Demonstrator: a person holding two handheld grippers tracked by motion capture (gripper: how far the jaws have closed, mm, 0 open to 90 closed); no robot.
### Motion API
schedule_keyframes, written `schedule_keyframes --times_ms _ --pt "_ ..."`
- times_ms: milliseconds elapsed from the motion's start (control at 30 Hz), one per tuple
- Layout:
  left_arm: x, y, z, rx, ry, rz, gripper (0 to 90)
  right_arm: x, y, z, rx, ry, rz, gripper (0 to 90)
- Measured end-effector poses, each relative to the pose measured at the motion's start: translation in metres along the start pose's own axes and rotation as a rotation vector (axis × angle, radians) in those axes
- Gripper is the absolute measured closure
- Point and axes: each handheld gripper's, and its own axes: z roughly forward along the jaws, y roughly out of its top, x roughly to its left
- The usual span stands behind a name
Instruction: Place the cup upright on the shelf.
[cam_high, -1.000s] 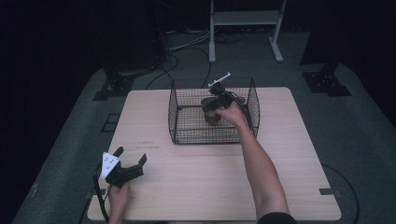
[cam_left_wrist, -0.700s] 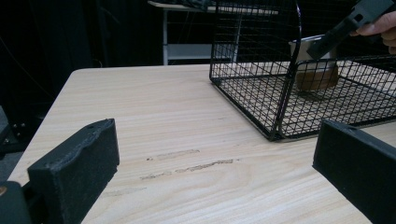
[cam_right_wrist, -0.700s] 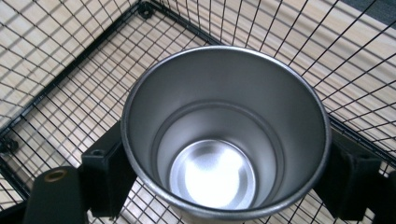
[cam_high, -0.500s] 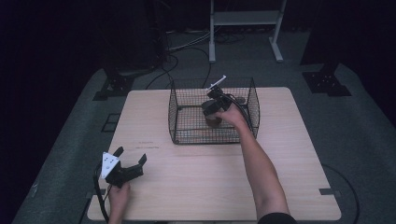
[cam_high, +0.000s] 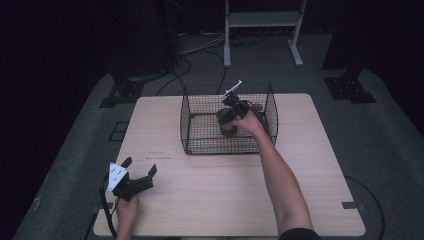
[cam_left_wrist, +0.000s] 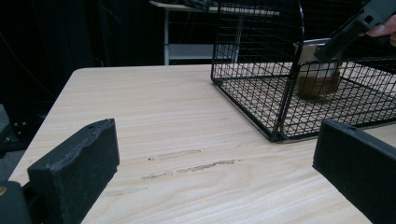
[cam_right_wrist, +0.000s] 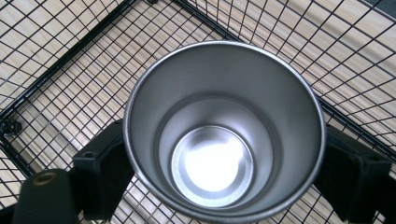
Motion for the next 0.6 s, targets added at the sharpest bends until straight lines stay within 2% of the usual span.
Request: schedule_keyframes --times_ms 600 --pt "0.0003 0.0000 0.0002 -0.001 -0.001 0.000 0.0 0.0019 -0.0023 -0.0037 0.017 0.017 -0.007 11.8"
